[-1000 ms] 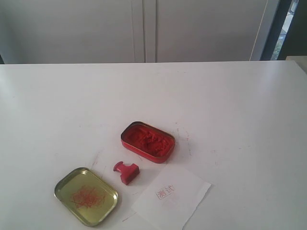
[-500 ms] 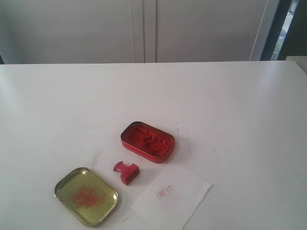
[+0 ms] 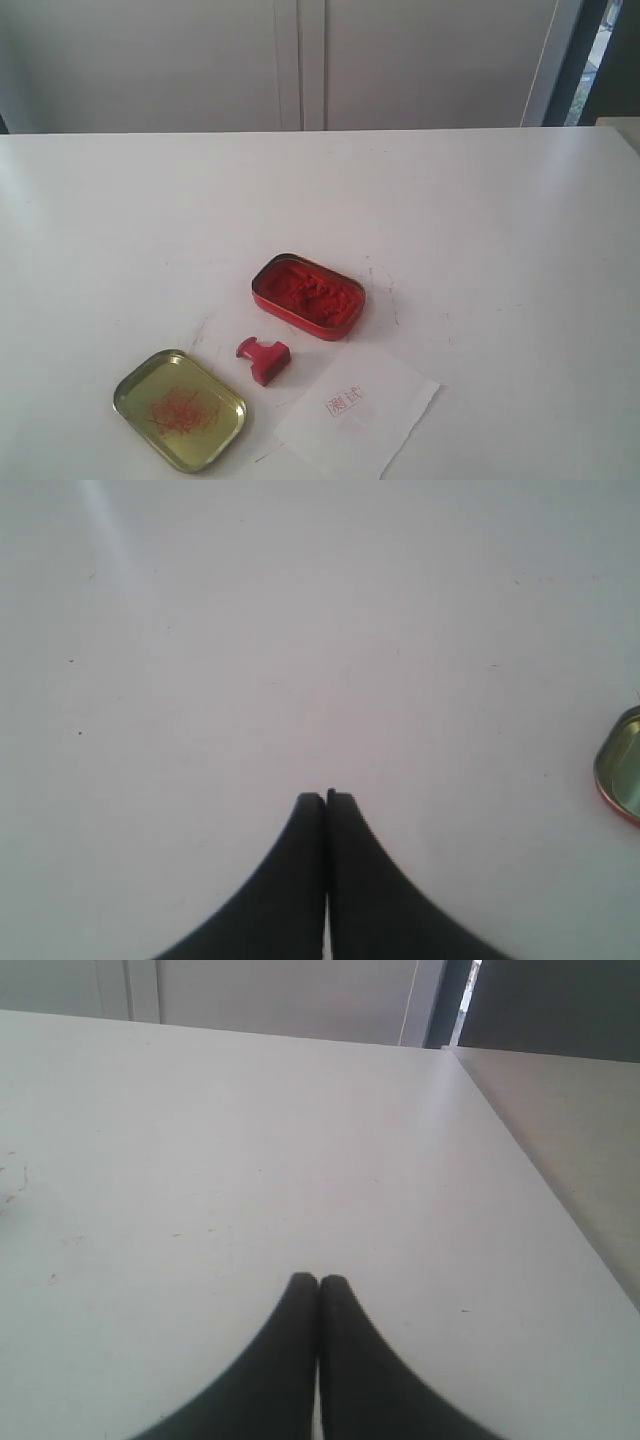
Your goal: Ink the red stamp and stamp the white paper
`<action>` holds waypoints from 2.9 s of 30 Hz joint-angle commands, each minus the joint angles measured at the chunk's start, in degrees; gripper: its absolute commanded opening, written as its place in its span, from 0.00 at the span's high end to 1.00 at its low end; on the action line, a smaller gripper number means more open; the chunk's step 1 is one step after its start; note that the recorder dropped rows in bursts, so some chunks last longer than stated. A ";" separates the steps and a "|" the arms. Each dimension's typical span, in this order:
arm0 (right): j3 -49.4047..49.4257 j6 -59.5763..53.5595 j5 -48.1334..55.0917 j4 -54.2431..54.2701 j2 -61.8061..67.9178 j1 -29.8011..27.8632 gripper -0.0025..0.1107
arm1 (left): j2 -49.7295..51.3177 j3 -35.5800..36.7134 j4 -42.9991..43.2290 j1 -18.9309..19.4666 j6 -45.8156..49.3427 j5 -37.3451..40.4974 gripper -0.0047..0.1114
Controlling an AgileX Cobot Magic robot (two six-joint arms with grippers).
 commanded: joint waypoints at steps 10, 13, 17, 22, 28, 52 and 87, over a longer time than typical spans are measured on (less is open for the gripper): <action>0.19 -0.12 -0.33 -0.46 -0.36 0.15 0.98 | -0.25 0.30 5.64 0.12 -9.69 -0.50 0.96; 0.19 -0.12 -0.33 -0.46 -0.36 0.15 0.98 | -0.25 0.30 5.64 0.12 -9.69 -0.50 0.96; 0.19 -0.12 -0.33 -0.46 -0.36 0.15 0.98 | -0.25 0.30 5.62 0.12 -9.45 -0.50 0.96; 0.19 -0.12 -0.33 -0.46 -0.36 0.15 0.98 | -0.25 0.30 5.62 0.12 -9.45 -0.50 0.96; 0.19 -0.12 -0.33 -0.46 -0.36 0.15 0.98 | -0.25 0.30 5.62 0.22 -9.06 -0.50 0.96; 0.19 -0.12 -0.33 -0.46 -0.36 0.15 0.98 | -0.25 0.30 5.62 -0.86 -9.06 -0.50 0.96; 0.19 -0.12 -0.33 -0.46 -0.36 0.15 0.98 | -0.25 0.30 5.62 -3.28 -9.06 -0.50 0.96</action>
